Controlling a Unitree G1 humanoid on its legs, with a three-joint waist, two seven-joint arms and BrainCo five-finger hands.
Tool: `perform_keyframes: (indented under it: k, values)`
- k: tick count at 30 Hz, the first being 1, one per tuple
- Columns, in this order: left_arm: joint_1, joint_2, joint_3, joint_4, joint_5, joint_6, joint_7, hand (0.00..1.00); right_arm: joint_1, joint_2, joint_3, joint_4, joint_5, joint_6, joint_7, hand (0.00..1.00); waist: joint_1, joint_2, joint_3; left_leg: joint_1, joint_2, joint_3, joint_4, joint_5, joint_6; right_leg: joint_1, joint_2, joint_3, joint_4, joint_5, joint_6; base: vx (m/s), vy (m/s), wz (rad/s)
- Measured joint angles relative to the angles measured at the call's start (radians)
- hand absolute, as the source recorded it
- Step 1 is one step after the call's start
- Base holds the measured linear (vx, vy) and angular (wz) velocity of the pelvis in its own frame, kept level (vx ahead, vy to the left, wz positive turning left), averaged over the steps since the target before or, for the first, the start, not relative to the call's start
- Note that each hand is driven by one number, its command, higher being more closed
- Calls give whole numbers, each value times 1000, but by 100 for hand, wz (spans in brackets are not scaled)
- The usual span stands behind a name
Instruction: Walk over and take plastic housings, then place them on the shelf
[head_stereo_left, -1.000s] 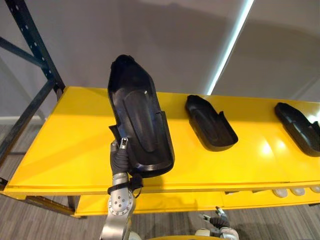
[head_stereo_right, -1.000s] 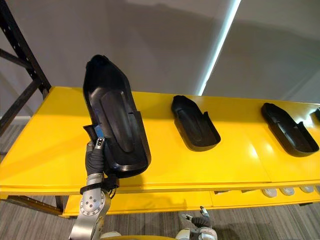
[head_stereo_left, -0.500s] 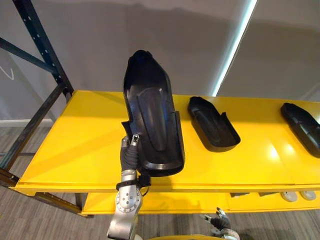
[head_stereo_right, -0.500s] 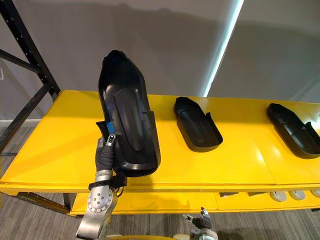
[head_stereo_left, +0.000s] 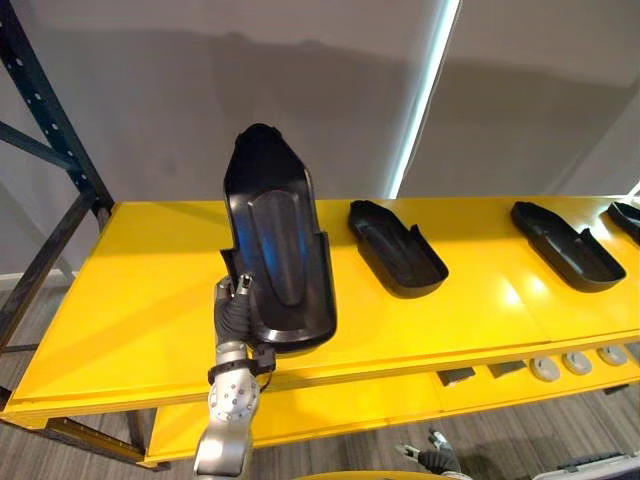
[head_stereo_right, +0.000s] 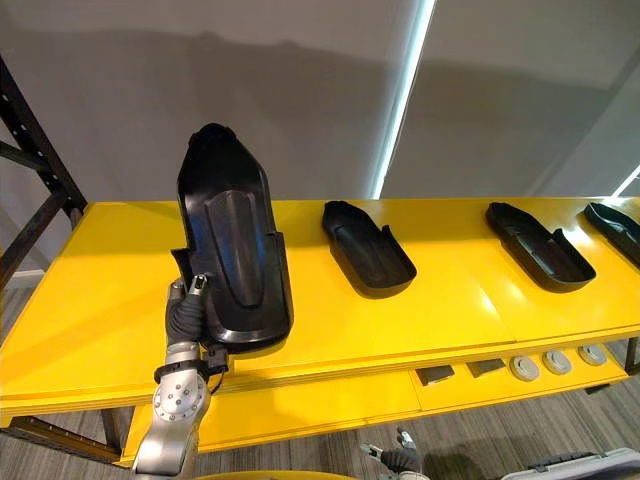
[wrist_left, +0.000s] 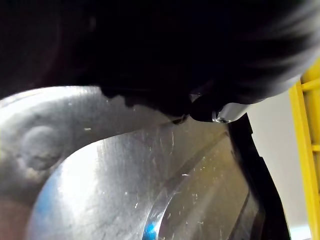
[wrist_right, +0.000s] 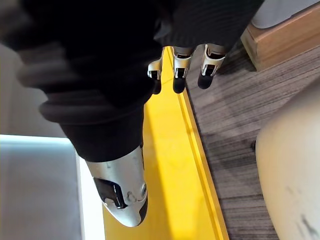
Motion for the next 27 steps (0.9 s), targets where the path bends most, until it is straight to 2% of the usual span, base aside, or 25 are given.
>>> perform_keyframes:
  k: [6, 10, 12, 13, 20, 23, 24, 26, 27]
  values:
    - [-112, 37, 78, 84, 6, 44, 37, 100, 0, 1, 0, -2, -5, 1, 7, 0, -5, 0, -2, -7, -6, -1, -13, 3, -1, -3, -3, 3, -19, 13, 2, -2, -1, -1]
    - [-139, 40, 104, 102, 13, 70, 36, 100, 0, 1, 0, -20, -11, 8, 23, 0, -25, 1, -3, -13, -11, -1, -23, 4, -1, -15, -4, 7, -19, 14, 2, 5, -1, -1]
    - [-165, 40, 112, 140, 17, 74, 35, 100, 0, 1, -1, -26, -18, 11, 25, 0, -25, -3, -7, -17, -13, -1, -32, 8, -3, -23, -3, 11, -19, 22, 3, 20, 2, -3]
    - [-177, 39, 113, 167, 18, 80, 35, 100, 0, 1, -2, -32, -23, 11, 27, 0, -27, 4, -6, -16, -11, 0, -36, 11, -1, -30, 1, 15, -21, 35, 2, 32, 9, -7]
    - [-232, 77, 124, 337, 46, 126, -4, 100, -1, -9, -2, -37, -33, 12, 41, 0, -26, 21, -6, 14, -19, 31, -89, 53, 9, -45, 8, 20, -24, 82, -7, -13, 11, -11]
    - [-239, 92, 151, 375, 50, 145, -6, 100, 0, -8, -1, -36, -34, 12, 42, 0, -28, 21, -10, 16, -29, 40, -133, 87, 11, -66, 8, 21, -26, 96, -10, -93, -31, -10]
    - [-245, 91, 162, 379, 57, 147, -5, 0, 1, -8, -1, -36, -34, 13, 43, 0, -28, 19, -13, 21, -37, 45, -160, 105, 12, -75, 7, 21, -27, 96, -10, -101, -41, -8]
    - [-257, 96, 180, 398, 64, 149, -5, 0, 1, -9, -1, -36, -34, 13, 43, 0, -27, 19, -13, 32, -45, 46, -190, 126, 11, -76, 6, 21, -31, 95, -10, -115, -45, -5]
    - [-270, 97, 199, 409, 74, 158, -5, 0, 1, -7, -1, -36, -34, 13, 43, 0, -27, 14, -15, 55, -64, 50, -257, 161, 4, -74, 1, 19, -43, 77, -13, -138, -41, -3]
